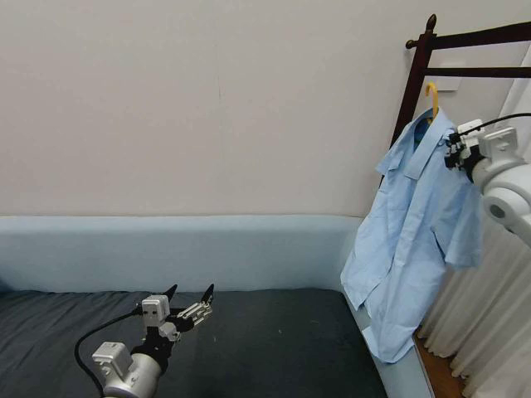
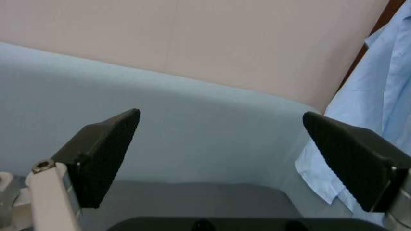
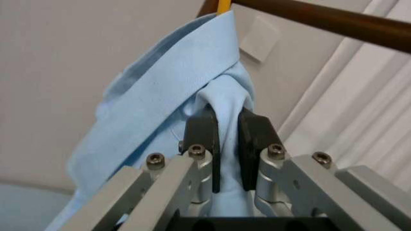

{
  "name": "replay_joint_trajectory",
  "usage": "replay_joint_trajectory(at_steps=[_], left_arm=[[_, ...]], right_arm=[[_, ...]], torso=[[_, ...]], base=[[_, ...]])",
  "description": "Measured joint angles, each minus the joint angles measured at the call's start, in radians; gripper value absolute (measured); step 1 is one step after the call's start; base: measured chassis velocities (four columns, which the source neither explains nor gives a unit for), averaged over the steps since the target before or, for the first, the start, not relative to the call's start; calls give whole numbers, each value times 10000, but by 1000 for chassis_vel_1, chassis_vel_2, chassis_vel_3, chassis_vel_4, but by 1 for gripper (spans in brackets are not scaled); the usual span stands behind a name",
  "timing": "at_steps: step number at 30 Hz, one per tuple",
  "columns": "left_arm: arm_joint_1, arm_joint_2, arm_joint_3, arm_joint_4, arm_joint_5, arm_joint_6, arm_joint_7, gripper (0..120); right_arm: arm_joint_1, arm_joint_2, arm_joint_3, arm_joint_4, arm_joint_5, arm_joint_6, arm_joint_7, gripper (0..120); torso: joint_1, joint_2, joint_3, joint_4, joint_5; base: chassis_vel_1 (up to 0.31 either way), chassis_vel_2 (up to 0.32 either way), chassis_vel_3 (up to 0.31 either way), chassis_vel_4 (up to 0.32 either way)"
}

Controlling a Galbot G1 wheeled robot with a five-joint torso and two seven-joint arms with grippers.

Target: Pick up the clothes from the sofa and hang them on the clothes hanger.

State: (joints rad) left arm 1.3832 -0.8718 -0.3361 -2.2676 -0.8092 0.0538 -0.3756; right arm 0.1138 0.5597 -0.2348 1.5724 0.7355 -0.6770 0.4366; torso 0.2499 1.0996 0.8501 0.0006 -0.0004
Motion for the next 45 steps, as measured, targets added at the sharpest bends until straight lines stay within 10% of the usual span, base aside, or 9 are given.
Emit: replay_joint_trajectory(at_steps=[25,45], left_arm=[[565,-356,-446,-300,1069,-146,69,100],[1344,-279,-1177,-816,1829,-178,298,100]], right_arm=[[3591,3560,-1749,-5925,-43,247,679,7],[3480,4169,-1115,-6972,-33,262,547,7]], torso=[[0,0,-1,-6,5],[0,0,-2,-9,4]], base=[[0,0,0,0],[0,0,0,0]])
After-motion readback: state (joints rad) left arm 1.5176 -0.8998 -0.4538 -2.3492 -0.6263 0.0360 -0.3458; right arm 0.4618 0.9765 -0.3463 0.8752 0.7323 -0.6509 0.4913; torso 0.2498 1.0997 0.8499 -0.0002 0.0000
